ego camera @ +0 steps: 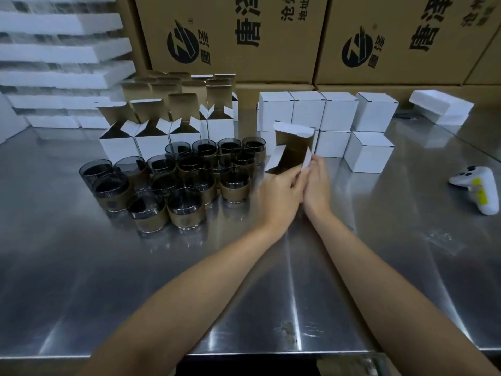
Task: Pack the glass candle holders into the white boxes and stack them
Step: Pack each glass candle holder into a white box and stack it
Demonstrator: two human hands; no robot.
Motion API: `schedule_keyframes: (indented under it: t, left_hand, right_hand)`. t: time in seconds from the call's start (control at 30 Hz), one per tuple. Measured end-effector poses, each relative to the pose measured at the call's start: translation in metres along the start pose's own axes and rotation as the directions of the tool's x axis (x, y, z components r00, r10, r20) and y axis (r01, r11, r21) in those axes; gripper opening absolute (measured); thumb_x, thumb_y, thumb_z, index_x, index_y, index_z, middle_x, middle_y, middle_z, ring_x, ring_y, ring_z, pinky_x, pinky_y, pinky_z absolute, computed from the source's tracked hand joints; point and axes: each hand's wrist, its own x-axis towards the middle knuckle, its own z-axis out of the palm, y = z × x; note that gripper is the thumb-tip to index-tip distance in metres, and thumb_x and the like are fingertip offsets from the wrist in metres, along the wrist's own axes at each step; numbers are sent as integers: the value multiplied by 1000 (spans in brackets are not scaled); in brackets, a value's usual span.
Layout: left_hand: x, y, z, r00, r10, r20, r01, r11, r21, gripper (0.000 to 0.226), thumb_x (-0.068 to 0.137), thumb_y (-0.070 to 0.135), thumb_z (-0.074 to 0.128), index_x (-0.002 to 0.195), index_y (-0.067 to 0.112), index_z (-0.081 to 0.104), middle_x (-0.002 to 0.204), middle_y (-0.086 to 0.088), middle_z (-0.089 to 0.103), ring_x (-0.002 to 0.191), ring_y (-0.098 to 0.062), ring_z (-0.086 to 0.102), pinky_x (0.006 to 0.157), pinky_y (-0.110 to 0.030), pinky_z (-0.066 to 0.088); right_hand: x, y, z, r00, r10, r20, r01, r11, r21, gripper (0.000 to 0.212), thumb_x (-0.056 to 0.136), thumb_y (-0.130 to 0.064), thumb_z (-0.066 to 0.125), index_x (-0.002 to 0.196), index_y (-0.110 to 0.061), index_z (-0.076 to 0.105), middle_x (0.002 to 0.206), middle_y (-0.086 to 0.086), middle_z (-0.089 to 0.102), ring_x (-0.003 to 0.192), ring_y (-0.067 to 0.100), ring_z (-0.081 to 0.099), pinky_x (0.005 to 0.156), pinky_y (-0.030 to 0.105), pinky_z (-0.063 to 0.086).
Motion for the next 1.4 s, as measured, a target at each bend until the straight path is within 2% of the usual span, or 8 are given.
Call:
schedule_keyframes:
  t: [0.17, 0.4, 0.57, 0.77, 0.97, 1.1, 1.27, 1.4]
  left_hand:
    - [0, -10, -5, 994, -108, 30, 112, 973, -201, 13, 95, 35, 53, 106, 28, 58, 54, 9, 53, 53, -12, 52, 57, -36, 46]
    - [3, -20, -1, 892, -445, -75, 405, 862, -304, 58, 99, 27, 49, 151, 15, 27, 44, 13, 45, 50, -9, 45, 64, -27, 42]
    - [6, -22, -2, 878, -476, -51, 433, 835, -340, 43, 96, 31, 56, 136, 18, 51, 54, 7, 55, 57, -9, 53, 63, -15, 43]
    - [8, -21, -6, 843, -536, -51, 488, 801, -347, 25, 93, 37, 57, 115, 26, 57, 74, 3, 66, 81, -22, 66, 79, -37, 52]
    - [9, -22, -6, 841, -534, -88, 463, 794, -395, 21, 100, 32, 47, 105, 17, 60, 74, -15, 67, 75, -33, 65, 74, -44, 53]
    - [8, -20, -4, 851, -520, -78, 451, 798, -400, 20, 102, 30, 43, 101, 16, 57, 52, 3, 56, 54, -17, 56, 65, -37, 49]
    - [8, -21, -5, 844, -532, -70, 454, 776, -438, 22, 103, 26, 41, 95, 12, 56, 46, 6, 50, 46, -8, 49, 60, -31, 44]
    - [9, -24, -4, 840, -539, -68, 454, 765, -457, 27, 103, 23, 39, 81, 14, 52, 43, 6, 48, 44, -8, 46, 58, -30, 42]
  right_hand:
    - [6, 1, 4, 992, 128, 1, -128, 992, -5, 29, 101, -15, 34, 104, -11, 62, 94, 5, 62, 88, 17, 58, 81, 27, 47]
    - [2, -14, 3, 994, 105, 24, -108, 972, 211, 26, 99, -33, 42, 117, -24, 58, 118, -3, 62, 116, 13, 56, 104, 35, 44]
    - [-1, -9, 3, 993, 14, 116, -34, 985, 172, 38, 100, -35, 51, 135, -22, 49, 125, -13, 54, 109, -12, 54, 97, 13, 43]
    - [0, -5, 3, 993, -41, 108, 25, 989, 149, 42, 91, -26, 67, 129, -25, 50, 118, -21, 53, 103, -22, 49, 79, 0, 40]
    - [3, -5, 3, 999, 40, 1, -39, 971, 235, 24, 100, -27, 46, 121, -32, 58, 101, -13, 61, 90, 4, 57, 86, 25, 47]
    - [9, -1, 1, 981, 144, -128, -124, 980, 158, 37, 98, -13, 38, 113, -25, 70, 92, -3, 66, 84, 11, 58, 85, 36, 53]
    - [7, 4, 3, 988, 138, -62, -139, 990, -6, 31, 95, -16, 48, 102, -24, 77, 53, -23, 55, 56, -2, 44, 57, 17, 38]
    - [5, 1, 0, 989, 148, -21, -148, 989, -28, 33, 97, -20, 45, 90, -6, 74, 63, -9, 55, 65, 8, 43, 54, 21, 36]
